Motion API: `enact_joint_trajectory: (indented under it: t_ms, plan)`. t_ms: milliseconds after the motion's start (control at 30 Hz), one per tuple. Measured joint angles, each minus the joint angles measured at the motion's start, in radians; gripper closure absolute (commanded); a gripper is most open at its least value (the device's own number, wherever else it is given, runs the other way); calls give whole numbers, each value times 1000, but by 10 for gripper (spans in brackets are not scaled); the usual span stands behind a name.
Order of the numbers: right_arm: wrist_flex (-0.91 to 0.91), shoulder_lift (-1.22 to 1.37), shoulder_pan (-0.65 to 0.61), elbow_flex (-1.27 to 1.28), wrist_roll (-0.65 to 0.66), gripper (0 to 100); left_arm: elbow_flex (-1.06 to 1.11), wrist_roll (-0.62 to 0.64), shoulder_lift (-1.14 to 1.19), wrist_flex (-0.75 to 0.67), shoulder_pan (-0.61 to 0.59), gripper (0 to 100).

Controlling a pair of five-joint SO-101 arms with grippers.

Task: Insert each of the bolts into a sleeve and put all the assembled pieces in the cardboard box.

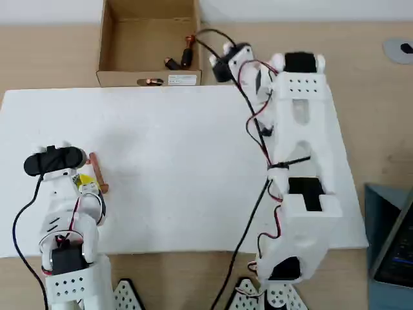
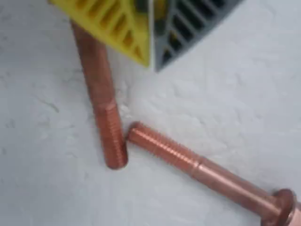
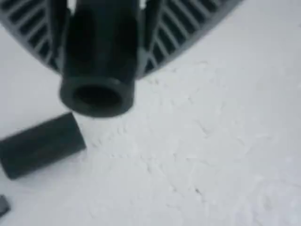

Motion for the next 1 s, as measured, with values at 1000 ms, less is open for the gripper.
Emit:
enact_joint_trajectory:
  t_ms: [1000]
  plan:
    - [77,-1212,-3,786,-420,988,0,-180,0,69,-41,998]
